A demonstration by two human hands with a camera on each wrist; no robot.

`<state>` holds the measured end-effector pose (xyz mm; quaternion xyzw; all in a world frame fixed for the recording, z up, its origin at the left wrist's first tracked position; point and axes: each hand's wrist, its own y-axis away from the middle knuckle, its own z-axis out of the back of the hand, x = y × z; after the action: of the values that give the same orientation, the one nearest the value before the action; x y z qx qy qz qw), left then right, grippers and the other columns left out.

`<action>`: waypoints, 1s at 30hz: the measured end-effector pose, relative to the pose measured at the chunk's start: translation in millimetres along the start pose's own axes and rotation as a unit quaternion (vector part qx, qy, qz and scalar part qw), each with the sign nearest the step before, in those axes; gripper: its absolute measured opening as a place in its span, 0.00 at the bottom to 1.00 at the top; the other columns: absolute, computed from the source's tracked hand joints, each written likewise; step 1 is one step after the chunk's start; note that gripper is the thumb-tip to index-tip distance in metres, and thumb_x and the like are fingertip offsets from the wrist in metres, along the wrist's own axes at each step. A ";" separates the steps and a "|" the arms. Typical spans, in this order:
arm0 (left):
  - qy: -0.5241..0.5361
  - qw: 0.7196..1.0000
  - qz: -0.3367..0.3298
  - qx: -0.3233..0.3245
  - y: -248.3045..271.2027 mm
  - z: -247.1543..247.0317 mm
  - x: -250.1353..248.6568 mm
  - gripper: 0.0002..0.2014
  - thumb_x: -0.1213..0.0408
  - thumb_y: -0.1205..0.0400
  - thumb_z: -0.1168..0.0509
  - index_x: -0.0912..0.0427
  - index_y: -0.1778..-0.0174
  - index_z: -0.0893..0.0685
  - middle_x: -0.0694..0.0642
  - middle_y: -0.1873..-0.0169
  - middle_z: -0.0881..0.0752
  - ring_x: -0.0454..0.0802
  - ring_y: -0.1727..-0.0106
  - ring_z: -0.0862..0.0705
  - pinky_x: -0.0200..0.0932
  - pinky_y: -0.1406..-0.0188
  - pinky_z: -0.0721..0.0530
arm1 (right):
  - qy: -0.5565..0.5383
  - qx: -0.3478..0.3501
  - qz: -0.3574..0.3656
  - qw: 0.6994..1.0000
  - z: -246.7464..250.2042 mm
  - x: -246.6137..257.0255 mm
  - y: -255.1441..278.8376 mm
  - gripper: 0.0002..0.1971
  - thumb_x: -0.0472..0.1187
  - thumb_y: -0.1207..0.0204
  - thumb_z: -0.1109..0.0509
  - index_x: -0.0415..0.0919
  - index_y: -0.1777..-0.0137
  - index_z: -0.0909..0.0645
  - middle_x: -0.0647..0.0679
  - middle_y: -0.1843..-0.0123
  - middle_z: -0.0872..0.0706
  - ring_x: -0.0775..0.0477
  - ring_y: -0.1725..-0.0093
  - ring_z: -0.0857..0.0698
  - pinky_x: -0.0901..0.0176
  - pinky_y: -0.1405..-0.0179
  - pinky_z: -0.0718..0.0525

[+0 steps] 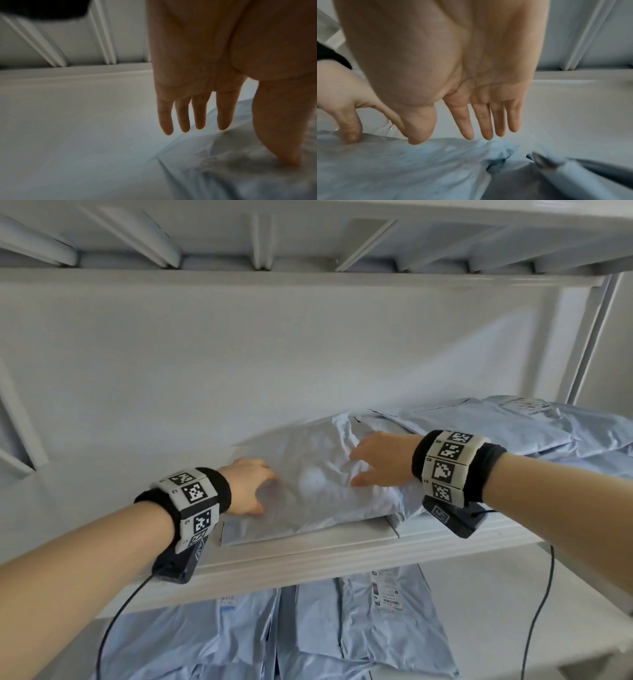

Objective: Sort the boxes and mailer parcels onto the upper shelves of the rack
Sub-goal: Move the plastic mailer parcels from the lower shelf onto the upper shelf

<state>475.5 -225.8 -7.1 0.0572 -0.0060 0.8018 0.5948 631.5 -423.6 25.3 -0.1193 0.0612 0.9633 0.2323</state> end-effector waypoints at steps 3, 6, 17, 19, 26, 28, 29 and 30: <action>0.081 0.990 -0.075 -0.086 18.3 4.9 -18.6 0.29 0.60 0.20 0.31 0.51 0.22 0.30 0.51 0.22 0.33 0.49 0.22 0.35 0.37 0.27 0.40 | 0.012 -0.050 0.021 0.998 8.7 6.9 26.2 0.30 0.61 0.18 0.40 0.45 0.21 0.31 0.46 0.28 0.23 0.44 0.30 0.23 0.50 0.32 0.24; 0.134 0.966 -0.182 -0.125 43.3 -3.9 -45.9 0.24 0.63 0.19 0.32 0.49 0.26 0.24 0.45 0.27 0.27 0.43 0.27 0.30 0.29 0.32 0.38 | 0.010 -0.117 0.044 0.992 19.2 17.3 60.9 0.30 0.60 0.18 0.41 0.48 0.20 0.35 0.48 0.23 0.28 0.46 0.26 0.28 0.50 0.30 0.27; 0.208 0.925 -0.316 0.039 65.4 -160.2 -129.3 0.17 0.68 0.17 0.36 0.55 0.32 0.18 0.50 0.33 0.19 0.46 0.32 0.24 0.37 0.30 0.32 | -0.055 -0.289 0.139 0.946 -26.5 78.7 168.2 0.21 0.42 0.20 0.29 0.34 0.30 0.21 0.40 0.32 0.18 0.39 0.33 0.20 0.47 0.34 0.22; 0.209 0.928 -0.301 0.062 57.3 -190.1 -134.0 0.17 0.66 0.17 0.37 0.56 0.32 0.18 0.51 0.34 0.19 0.47 0.32 0.23 0.39 0.30 0.31 | -0.064 -0.287 0.148 0.944 -54.7 84.6 175.1 0.20 0.41 0.22 0.28 0.33 0.32 0.20 0.39 0.33 0.17 0.38 0.34 0.19 0.47 0.35 0.20; 0.266 0.946 -0.163 0.087 17.7 -266.7 -140.7 0.16 0.64 0.18 0.34 0.56 0.34 0.17 0.53 0.34 0.19 0.48 0.32 0.23 0.39 0.30 0.31 | -0.148 -0.237 0.119 0.953 -191.0 67.4 157.7 0.18 0.38 0.25 0.25 0.35 0.36 0.17 0.41 0.36 0.15 0.39 0.36 0.16 0.44 0.40 0.16; 0.267 0.950 -0.130 0.092 1.1 -282.7 -144.4 0.15 0.64 0.17 0.35 0.58 0.34 0.17 0.54 0.34 0.21 0.50 0.31 0.24 0.38 0.30 0.31 | -0.175 -0.209 0.091 0.958 -238.8 52.6 144.9 0.17 0.38 0.25 0.25 0.36 0.37 0.16 0.42 0.37 0.14 0.39 0.37 0.16 0.46 0.41 0.15; 0.274 0.951 -0.109 0.090 -7.5 -289.6 -146.7 0.15 0.65 0.17 0.35 0.58 0.34 0.18 0.54 0.33 0.22 0.50 0.30 0.25 0.37 0.30 0.32 | -0.185 -0.189 0.073 0.962 -263.5 43.4 138.2 0.16 0.39 0.25 0.25 0.36 0.37 0.16 0.42 0.37 0.14 0.40 0.37 0.15 0.48 0.40 0.15; 0.285 0.951 -0.084 0.084 -16.7 -296.0 -149.5 0.15 0.65 0.17 0.34 0.58 0.34 0.18 0.54 0.31 0.23 0.50 0.28 0.26 0.37 0.29 0.34 | -0.199 -0.162 0.050 0.965 -288.4 33.8 131.8 0.16 0.39 0.24 0.26 0.37 0.37 0.16 0.42 0.36 0.15 0.40 0.36 0.16 0.49 0.39 0.15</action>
<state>509.1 -340.5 -316.8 -0.1237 0.2356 0.7293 0.6304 599.5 -575.5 -253.2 0.0417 -0.1371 0.9752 0.1685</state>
